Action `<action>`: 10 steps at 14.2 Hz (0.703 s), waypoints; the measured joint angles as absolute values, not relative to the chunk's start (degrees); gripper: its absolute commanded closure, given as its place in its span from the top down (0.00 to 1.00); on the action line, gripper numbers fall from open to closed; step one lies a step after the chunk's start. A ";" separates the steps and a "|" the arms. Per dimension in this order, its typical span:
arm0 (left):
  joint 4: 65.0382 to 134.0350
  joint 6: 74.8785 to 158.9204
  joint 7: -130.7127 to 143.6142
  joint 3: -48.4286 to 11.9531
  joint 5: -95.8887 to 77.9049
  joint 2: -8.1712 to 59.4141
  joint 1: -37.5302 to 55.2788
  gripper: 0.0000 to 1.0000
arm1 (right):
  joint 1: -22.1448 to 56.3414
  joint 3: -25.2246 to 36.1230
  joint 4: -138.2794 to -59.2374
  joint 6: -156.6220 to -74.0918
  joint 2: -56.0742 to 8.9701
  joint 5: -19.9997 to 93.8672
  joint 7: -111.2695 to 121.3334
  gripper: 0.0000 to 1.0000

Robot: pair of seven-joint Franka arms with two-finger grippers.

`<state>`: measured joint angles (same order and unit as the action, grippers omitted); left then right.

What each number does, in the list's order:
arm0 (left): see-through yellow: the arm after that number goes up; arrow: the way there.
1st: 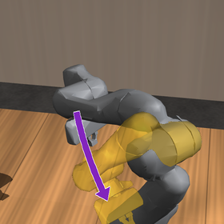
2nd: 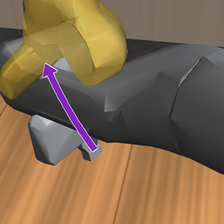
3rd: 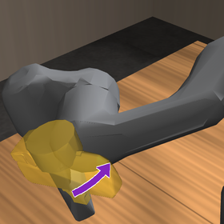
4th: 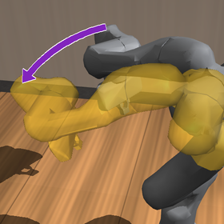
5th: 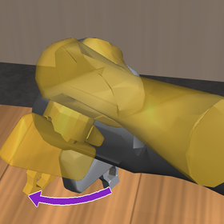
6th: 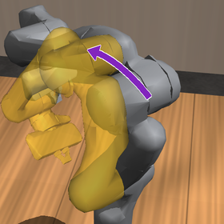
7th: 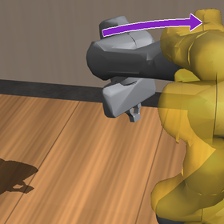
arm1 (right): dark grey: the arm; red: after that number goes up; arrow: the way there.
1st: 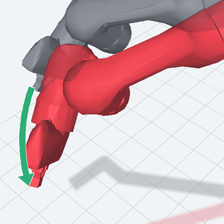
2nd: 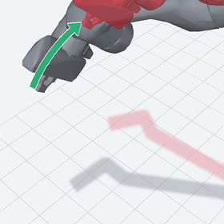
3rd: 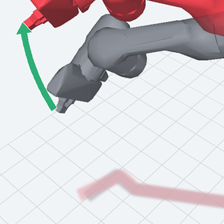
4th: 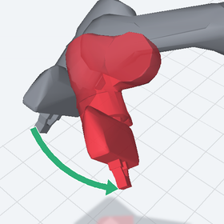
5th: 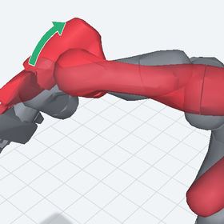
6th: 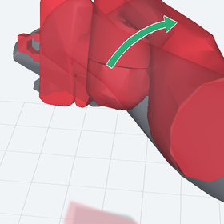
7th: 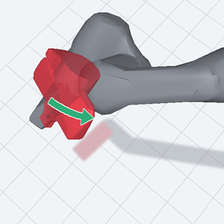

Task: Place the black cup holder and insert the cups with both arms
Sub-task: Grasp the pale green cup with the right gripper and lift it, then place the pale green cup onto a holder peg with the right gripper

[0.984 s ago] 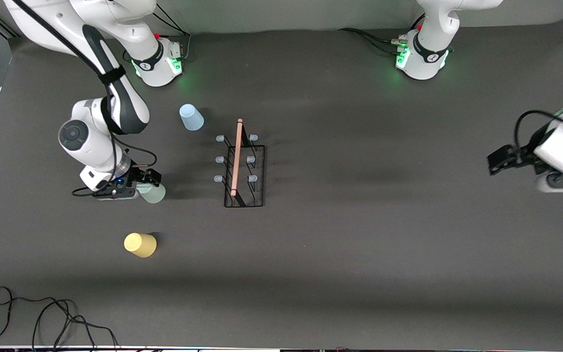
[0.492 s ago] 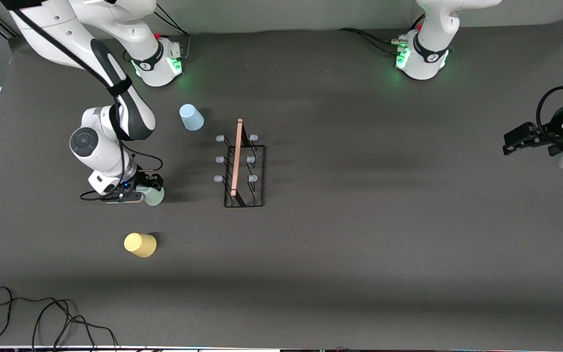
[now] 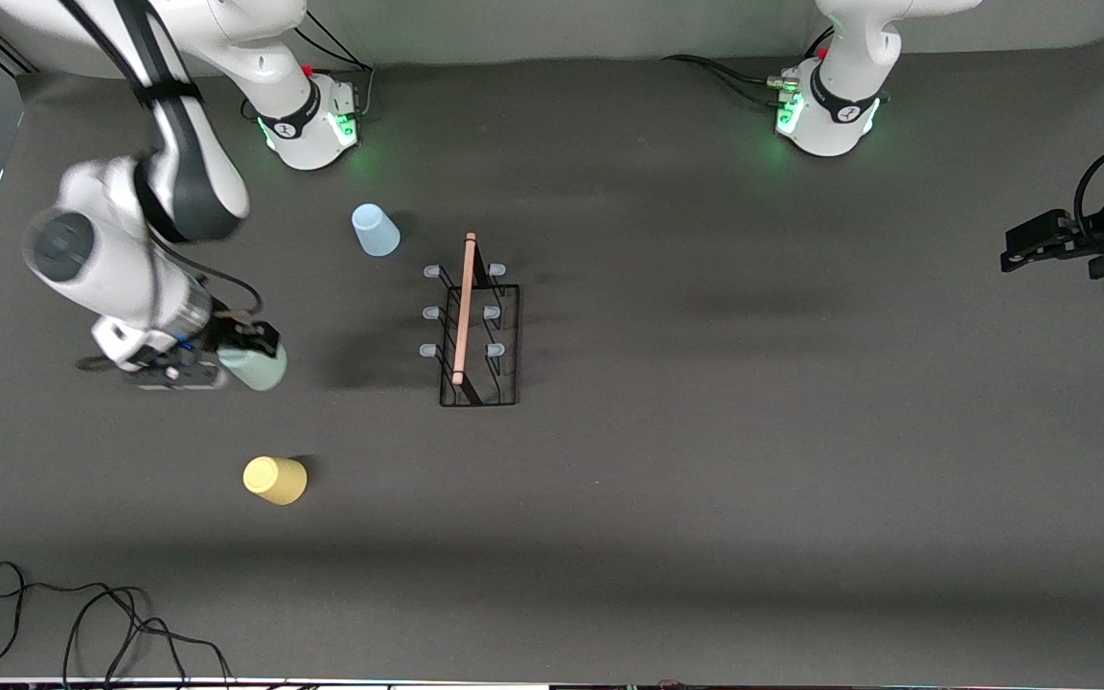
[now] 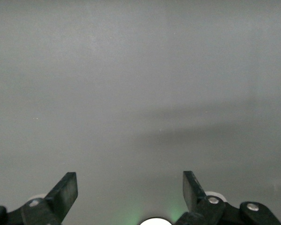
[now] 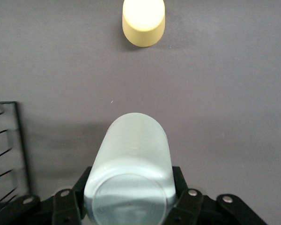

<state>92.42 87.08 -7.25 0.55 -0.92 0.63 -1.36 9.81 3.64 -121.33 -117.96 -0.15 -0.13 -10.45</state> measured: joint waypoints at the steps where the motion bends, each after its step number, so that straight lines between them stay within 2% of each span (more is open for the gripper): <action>1: 92.45 87.08 -7.26 -0.08 -0.91 0.63 -2.22 1.00 | 10.91 3.57 -120.28 -114.02 2.35 -0.10 -13.35 0.08; 5: 92.49 87.09 -7.29 -1.92 -0.91 0.63 -4.48 1.00 | 21.17 3.32 -119.93 -106.07 9.71 0.03 -38.59 0.07; 8: 92.48 88.01 -7.29 -2.55 0.18 0.63 -4.47 1.00 | 33.63 3.08 -120.42 -106.04 9.84 0.86 -62.64 0.06; 10: 92.48 90.72 -7.28 -3.13 0.65 0.63 -4.42 1.00 | 38.79 2.88 -121.43 -108.27 9.11 2.04 -73.63 0.06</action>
